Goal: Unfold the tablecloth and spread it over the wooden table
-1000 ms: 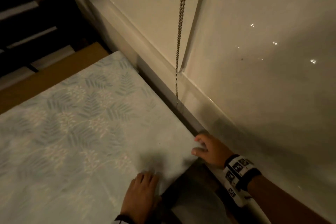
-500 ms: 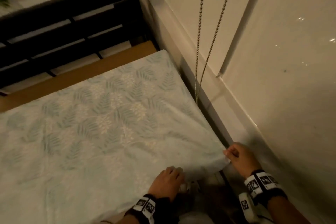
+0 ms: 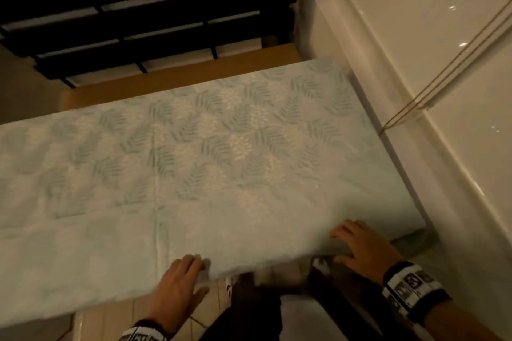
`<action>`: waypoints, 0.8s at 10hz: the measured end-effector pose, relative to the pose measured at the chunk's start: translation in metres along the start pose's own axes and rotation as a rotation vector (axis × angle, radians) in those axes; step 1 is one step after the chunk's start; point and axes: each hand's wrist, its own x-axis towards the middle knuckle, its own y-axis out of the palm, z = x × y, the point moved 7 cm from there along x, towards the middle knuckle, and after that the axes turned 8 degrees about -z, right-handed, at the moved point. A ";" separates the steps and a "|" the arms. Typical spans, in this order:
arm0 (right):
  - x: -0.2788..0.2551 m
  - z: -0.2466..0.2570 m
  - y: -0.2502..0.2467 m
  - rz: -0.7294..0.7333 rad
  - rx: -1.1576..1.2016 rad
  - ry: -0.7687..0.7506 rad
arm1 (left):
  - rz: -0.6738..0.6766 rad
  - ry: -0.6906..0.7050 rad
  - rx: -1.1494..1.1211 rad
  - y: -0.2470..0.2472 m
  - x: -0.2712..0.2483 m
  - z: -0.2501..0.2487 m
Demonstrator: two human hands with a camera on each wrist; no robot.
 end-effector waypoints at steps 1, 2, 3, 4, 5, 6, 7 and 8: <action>0.014 0.023 0.019 -0.020 -0.089 0.036 | 0.009 -0.110 0.042 -0.009 -0.039 0.075; 0.018 0.028 0.022 -0.015 -0.100 0.108 | -0.064 -0.055 0.059 -0.014 -0.052 0.098; 0.015 0.035 0.025 0.024 -0.151 0.054 | -0.058 -0.030 0.046 -0.013 -0.051 0.102; 0.014 0.037 0.029 0.115 -0.204 0.068 | -0.065 -0.017 0.045 -0.012 -0.057 0.104; 0.015 0.039 0.031 0.136 -0.216 0.071 | -0.055 -0.026 0.016 -0.017 -0.058 0.103; 0.010 0.044 0.024 0.127 -0.188 0.104 | 0.018 -0.068 0.004 -0.018 -0.062 0.099; 0.015 0.054 0.017 0.147 -0.146 0.113 | 0.249 -0.138 -0.067 -0.008 -0.071 0.082; 0.008 0.058 0.035 0.184 -0.089 0.166 | 0.375 -0.187 0.013 0.021 -0.090 0.097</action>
